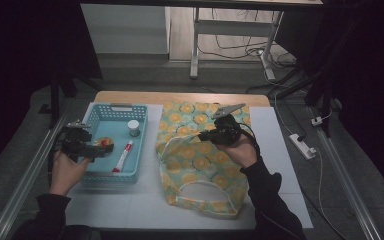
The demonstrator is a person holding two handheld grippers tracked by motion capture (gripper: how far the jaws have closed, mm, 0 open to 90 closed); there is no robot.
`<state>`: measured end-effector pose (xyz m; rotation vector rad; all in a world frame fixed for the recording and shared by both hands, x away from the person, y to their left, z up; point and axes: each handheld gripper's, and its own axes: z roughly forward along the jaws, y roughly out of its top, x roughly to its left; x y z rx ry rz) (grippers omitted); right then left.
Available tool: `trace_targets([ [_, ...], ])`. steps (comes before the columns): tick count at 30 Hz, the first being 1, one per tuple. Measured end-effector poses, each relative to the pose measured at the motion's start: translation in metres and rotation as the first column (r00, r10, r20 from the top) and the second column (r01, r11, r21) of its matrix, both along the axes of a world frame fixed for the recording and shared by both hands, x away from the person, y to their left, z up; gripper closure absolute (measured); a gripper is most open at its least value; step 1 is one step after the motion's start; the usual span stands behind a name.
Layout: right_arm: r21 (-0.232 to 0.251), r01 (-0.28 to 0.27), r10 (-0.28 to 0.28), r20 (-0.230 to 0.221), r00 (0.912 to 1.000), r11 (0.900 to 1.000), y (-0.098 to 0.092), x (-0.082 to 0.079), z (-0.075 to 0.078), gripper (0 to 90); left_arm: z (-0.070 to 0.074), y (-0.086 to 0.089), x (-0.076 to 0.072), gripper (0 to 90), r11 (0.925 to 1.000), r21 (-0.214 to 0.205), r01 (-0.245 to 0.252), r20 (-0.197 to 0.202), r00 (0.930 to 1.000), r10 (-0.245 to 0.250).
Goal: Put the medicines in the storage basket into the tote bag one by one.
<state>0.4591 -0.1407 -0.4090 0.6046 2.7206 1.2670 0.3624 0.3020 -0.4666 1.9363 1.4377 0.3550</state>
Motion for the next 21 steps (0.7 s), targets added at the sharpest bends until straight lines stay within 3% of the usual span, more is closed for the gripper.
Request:
trace_targets([
  [7, -0.003, -0.002, 0.002, 0.0, 1.0, 1.0, 0.0, 0.0, 0.0, 90.0, -0.004, -0.002, 0.021, 0.2, 0.9995, 0.029, 0.008, -0.025, 0.9997, -0.007],
  [18, 0.004, -0.001, 0.001, 0.002, 1.0, 1.0, -0.002, 0.0, 0.002, 90.0, -0.016, 0.0, 0.052, 0.2, 0.9989, 0.034, 0.031, -0.078, 0.9965, -0.029],
  [21, 0.004, -0.001, 0.001, 0.002, 1.0, 1.0, -0.002, 0.0, 0.002, 90.0, -0.02, -0.001, 0.06, 0.1, 0.9972, 0.059, 0.046, -0.09, 0.9952, -0.04],
])
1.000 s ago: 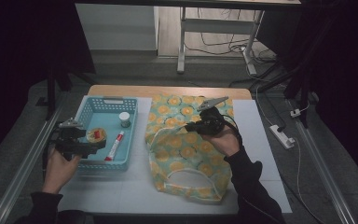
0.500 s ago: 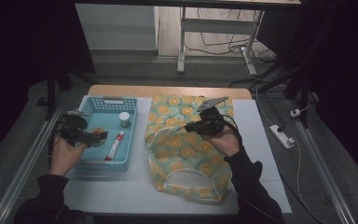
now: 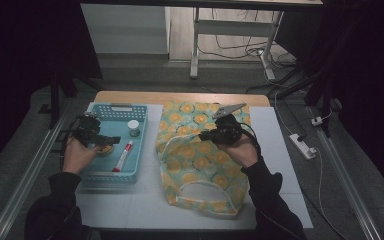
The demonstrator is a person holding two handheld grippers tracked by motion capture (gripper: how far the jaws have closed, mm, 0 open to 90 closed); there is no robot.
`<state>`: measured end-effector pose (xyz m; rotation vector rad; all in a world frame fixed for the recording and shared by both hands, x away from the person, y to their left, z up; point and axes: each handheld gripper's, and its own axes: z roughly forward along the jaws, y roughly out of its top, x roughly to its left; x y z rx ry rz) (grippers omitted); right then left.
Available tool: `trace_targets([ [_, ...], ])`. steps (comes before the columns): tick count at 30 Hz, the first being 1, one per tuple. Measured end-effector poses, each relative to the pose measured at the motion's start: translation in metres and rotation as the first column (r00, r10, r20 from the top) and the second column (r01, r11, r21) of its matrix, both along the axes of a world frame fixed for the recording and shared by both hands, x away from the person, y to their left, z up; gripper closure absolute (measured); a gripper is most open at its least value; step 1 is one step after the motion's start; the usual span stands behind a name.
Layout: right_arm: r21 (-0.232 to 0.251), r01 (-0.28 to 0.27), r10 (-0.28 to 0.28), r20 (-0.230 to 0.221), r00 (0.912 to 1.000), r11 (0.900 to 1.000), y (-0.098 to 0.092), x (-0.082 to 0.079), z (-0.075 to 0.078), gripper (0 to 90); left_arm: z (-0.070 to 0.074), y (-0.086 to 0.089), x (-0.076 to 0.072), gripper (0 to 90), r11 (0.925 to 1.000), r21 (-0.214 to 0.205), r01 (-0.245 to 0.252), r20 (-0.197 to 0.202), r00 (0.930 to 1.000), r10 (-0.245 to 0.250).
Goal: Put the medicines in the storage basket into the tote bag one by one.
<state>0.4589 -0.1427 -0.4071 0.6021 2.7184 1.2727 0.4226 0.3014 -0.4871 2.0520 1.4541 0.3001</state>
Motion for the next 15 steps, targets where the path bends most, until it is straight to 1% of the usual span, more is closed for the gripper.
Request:
trace_targets([
  [4, 0.001, -0.004, 0.004, 0.001, 1.0, 1.0, 0.0, -0.001, 0.001, 90.0, -0.006, 0.0, 0.01, 0.1, 0.9999, 0.006, 0.011, -0.016, 0.9998, -0.011],
  [6, 0.002, -0.004, 0.004, 0.003, 1.0, 1.0, 0.001, -0.001, 0.001, 90.0, -0.009, -0.001, 0.014, 0.1, 0.9996, 0.016, 0.023, -0.027, 0.9994, -0.022],
  [8, 0.002, -0.003, 0.003, 0.001, 1.0, 1.0, 0.0, -0.001, 0.001, 90.0, -0.011, -0.001, 0.017, 0.1, 0.999, 0.034, 0.029, -0.041, 0.9988, -0.028],
  [11, 0.002, -0.004, 0.004, 0.0, 1.0, 1.0, 0.0, -0.001, 0.001, 90.0, -0.014, -0.003, 0.022, 0.1, 0.9982, 0.048, 0.036, -0.057, 0.9978, -0.034],
  [15, 0.002, -0.005, 0.005, 0.002, 1.0, 1.0, 0.0, -0.001, 0.001, 90.0, -0.02, -0.006, 0.028, 0.1, 0.9977, 0.061, 0.028, -0.093, 0.9955, -0.022],
])
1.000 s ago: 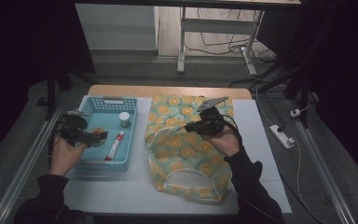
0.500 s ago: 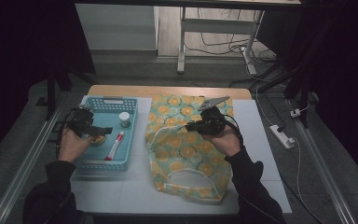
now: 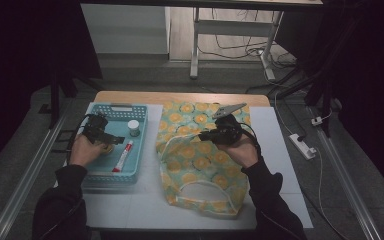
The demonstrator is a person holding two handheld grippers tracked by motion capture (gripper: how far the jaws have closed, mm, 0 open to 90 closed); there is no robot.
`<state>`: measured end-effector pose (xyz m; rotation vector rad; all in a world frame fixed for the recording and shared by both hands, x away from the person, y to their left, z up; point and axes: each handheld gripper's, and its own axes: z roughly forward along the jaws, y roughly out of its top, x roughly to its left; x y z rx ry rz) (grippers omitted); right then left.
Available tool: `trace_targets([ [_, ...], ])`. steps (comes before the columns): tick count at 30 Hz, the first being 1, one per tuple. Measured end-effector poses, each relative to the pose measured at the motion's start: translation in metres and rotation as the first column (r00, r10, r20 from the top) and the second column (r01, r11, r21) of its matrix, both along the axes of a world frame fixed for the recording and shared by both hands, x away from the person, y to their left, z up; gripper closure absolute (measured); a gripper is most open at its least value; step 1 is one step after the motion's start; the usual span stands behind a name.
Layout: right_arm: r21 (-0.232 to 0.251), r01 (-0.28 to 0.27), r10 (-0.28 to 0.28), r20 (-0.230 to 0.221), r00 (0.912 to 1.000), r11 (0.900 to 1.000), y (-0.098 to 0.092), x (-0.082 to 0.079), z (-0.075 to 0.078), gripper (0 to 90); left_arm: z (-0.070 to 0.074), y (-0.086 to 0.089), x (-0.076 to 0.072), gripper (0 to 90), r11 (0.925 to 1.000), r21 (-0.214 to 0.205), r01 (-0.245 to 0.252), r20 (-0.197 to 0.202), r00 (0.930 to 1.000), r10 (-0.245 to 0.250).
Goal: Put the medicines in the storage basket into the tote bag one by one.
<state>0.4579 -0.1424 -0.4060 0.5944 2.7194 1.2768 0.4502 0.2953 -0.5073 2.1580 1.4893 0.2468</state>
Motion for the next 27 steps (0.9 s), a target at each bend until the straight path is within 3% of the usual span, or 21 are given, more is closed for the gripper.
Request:
trace_targets([
  [12, -0.001, -0.013, 0.013, -0.001, 0.9999, 0.9999, 0.001, -0.001, 0.0, 90.0, -0.008, -0.006, 0.005, 0.2, 0.9957, 0.093, -0.006, -0.103, 0.9946, 0.015],
  [19, 0.004, -0.017, 0.017, 0.0, 0.9998, 0.9998, 0.001, -0.002, 0.002, 90.0, -0.006, -0.007, 0.003, 1.5, 0.9961, 0.082, -0.032, -0.17, 0.9844, 0.045],
  [27, 0.006, -0.02, 0.02, 0.001, 0.9998, 0.9998, 0.002, -0.004, 0.003, 90.0, -0.007, -0.01, -0.007, 4.9, 0.9911, 0.128, -0.036, -0.232, 0.9705, 0.065],
])
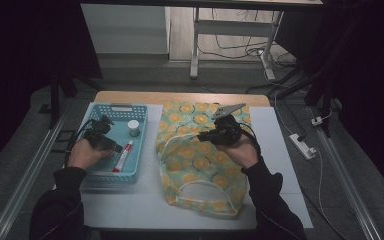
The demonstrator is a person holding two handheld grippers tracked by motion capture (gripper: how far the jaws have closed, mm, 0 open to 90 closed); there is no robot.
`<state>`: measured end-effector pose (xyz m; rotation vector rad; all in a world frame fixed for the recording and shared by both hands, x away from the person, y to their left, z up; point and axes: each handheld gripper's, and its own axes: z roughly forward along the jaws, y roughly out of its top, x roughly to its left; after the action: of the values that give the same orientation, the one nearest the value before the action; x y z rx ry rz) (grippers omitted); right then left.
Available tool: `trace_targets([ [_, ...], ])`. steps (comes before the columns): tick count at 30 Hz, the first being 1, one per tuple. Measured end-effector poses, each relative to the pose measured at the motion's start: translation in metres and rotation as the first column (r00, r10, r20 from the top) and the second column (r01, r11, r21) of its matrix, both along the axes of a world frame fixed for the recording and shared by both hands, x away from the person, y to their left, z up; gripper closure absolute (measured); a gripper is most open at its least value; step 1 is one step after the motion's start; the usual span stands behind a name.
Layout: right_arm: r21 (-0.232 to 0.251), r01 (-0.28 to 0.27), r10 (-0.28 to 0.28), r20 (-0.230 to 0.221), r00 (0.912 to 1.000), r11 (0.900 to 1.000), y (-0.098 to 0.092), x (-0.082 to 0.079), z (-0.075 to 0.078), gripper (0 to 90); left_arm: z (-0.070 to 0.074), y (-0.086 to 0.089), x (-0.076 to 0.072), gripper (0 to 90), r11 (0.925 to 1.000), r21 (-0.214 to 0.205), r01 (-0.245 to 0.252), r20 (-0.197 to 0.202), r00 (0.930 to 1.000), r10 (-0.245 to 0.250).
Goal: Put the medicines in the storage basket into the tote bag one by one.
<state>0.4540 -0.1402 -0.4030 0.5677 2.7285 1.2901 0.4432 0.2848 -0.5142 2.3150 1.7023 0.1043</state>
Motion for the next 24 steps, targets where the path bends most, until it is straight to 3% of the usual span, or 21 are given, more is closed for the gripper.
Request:
trace_targets([
  [3, 0.002, 0.0, 0.0, 0.0, 1.0, 1.0, 0.0, 0.0, 0.0, 90.0, 0.0, -0.001, -0.003, 8.8, 0.9997, 0.024, -0.01, -0.011, 0.9999, 0.011],
  [6, 0.004, 0.0, 0.0, 0.002, 1.0, 1.0, 0.0, 0.0, 0.0, 90.0, 0.001, 0.001, -0.006, 20.1, 0.9992, 0.036, -0.015, -0.006, 0.9999, 0.015],
  [13, 0.006, 0.005, -0.005, 0.003, 1.0, 1.0, -0.001, 0.0, 0.0, 90.0, 0.002, 0.002, -0.008, 21.0, 0.9994, 0.017, -0.03, -0.004, 0.9995, 0.03],
  [19, 0.005, 0.011, -0.011, 0.003, 0.9999, 0.9999, -0.001, 0.001, -0.001, 90.0, 0.011, 0.005, -0.012, 21.1, 0.9993, -0.014, -0.036, 0.058, 0.9976, 0.036],
  [24, 0.013, 0.019, -0.019, 0.008, 0.9998, 0.9997, -0.003, 0.002, -0.001, 90.0, 0.022, 0.003, -0.019, 21.2, 0.9981, -0.06, -0.009, 0.127, 0.9918, 0.016],
])
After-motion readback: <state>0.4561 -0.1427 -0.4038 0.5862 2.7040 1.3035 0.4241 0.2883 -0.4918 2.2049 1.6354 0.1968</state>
